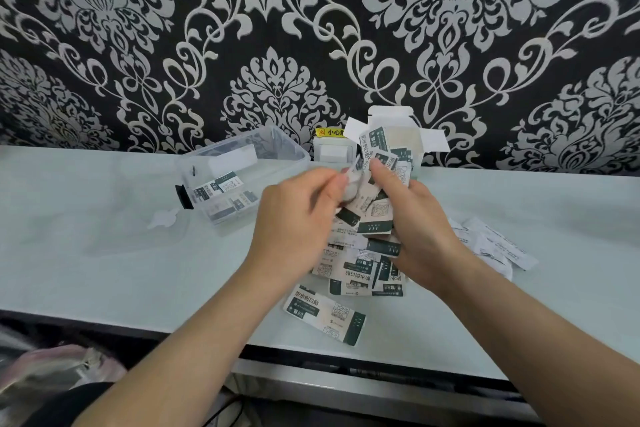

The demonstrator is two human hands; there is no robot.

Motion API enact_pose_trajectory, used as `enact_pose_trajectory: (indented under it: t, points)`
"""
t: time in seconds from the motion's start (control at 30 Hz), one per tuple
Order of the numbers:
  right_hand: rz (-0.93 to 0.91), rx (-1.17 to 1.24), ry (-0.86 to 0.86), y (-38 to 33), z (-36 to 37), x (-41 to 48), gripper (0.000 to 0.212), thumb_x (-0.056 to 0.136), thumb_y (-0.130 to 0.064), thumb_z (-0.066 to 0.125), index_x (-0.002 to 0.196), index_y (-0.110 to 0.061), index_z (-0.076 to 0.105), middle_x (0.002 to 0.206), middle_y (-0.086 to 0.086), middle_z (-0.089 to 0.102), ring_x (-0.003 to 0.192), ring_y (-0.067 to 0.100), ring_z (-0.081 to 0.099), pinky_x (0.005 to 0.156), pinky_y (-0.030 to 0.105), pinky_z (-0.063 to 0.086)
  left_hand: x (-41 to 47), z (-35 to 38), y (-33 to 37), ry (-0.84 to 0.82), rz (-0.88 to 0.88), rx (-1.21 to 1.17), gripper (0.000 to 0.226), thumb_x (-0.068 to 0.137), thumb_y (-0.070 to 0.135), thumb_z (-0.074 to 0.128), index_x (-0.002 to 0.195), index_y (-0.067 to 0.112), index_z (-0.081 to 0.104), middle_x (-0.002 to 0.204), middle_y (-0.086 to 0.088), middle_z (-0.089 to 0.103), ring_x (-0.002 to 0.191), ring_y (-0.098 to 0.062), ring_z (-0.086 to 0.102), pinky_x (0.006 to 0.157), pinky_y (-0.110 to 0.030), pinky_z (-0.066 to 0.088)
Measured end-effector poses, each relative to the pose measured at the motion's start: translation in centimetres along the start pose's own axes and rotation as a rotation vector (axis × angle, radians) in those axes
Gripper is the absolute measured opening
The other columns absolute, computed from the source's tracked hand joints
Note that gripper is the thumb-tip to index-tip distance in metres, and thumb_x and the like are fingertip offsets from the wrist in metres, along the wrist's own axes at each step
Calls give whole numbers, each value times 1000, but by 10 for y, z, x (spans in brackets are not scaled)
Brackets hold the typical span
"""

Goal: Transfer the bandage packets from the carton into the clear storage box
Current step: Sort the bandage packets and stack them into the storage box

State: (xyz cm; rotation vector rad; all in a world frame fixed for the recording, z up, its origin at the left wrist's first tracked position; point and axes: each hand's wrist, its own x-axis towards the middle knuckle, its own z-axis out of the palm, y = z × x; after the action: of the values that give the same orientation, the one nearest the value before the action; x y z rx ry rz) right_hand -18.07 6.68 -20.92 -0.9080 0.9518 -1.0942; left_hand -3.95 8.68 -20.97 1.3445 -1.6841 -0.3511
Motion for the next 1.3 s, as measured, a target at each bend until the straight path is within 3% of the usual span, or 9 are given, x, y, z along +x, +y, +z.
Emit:
enact_pose_trajectory:
  t: [0.1, 0.2, 0.4, 0.5, 0.6, 0.73, 0.8, 1.0, 1.3]
  points:
    - [-24, -9, 0, -1, 1, -1, 21, 98, -28, 54, 100, -13, 67, 91, 11, 76, 84, 29, 74, 84, 55, 56, 5, 0, 3, 43, -431, -539, 22, 99, 28, 51, 92, 20, 70, 83, 3, 75, 77, -12, 71, 74, -36, 58]
    - [-120, -78, 4, 3, 5, -2, 25, 98, -32, 52, 95, -14, 70, 90, 12, 76, 85, 31, 73, 83, 54, 56, 4, 4, 9, -15, -645, -718, 20, 98, 26, 53, 95, 12, 68, 78, 0, 73, 61, -7, 67, 56, -26, 55]
    - [-243, -184, -37, 6, 8, -5, 31, 94, -33, 58, 89, -4, 67, 65, 24, 66, 52, 35, 63, 53, 43, 55, -3, 17, 14, -64, -546, -477, 17, 95, 34, 58, 91, 18, 52, 53, 2, 60, 37, -14, 48, 40, -23, 38]
    - [-146, -133, 32, 7, 8, -3, 18, 94, -17, 60, 88, -2, 68, 80, 27, 69, 72, 42, 69, 65, 56, 58, -6, 19, 13, -112, -317, -178, 11, 96, 34, 53, 92, 25, 47, 53, -2, 60, 41, -15, 48, 43, -31, 41]
    - [45, -1, -14, 5, 4, 0, 17, 91, -17, 62, 104, -6, 64, 86, 16, 73, 76, 32, 73, 72, 50, 59, -2, 12, 7, -43, -61, 152, 9, 94, 33, 52, 96, 29, 45, 61, 3, 57, 55, -13, 52, 54, -34, 43]
    - [194, -61, -301, 3, 7, -6, 17, 96, -14, 52, 89, -5, 64, 73, 13, 67, 59, 21, 63, 57, 30, 54, 16, -4, -4, -60, -219, -196, 40, 92, 25, 61, 128, 32, 45, 110, 6, 54, 88, -4, 57, 61, -25, 53]
    - [252, -82, -388, 4, 9, -9, 20, 98, -16, 50, 87, -7, 63, 67, 13, 63, 53, 22, 59, 50, 27, 49, 18, -5, -9, -145, -319, -344, 45, 92, 21, 63, 133, 31, 50, 119, 2, 56, 86, -8, 58, 61, -22, 48]
    - [326, 24, -458, 2, 7, -7, 50, 94, -51, 43, 98, -6, 66, 58, 8, 51, 42, 18, 47, 41, 21, 41, 19, -16, -11, -176, -317, -491, 25, 91, 6, 62, 106, 23, 72, 69, -8, 57, 53, -15, 46, 58, -26, 46]
    - [392, 35, -515, 2, 7, -7, 65, 94, -62, 32, 102, -9, 69, 61, 9, 54, 42, 16, 45, 39, 21, 36, 25, -30, -12, -262, -213, -355, 38, 92, 3, 59, 125, 22, 60, 71, 8, 67, 64, -7, 60, 64, -20, 49]
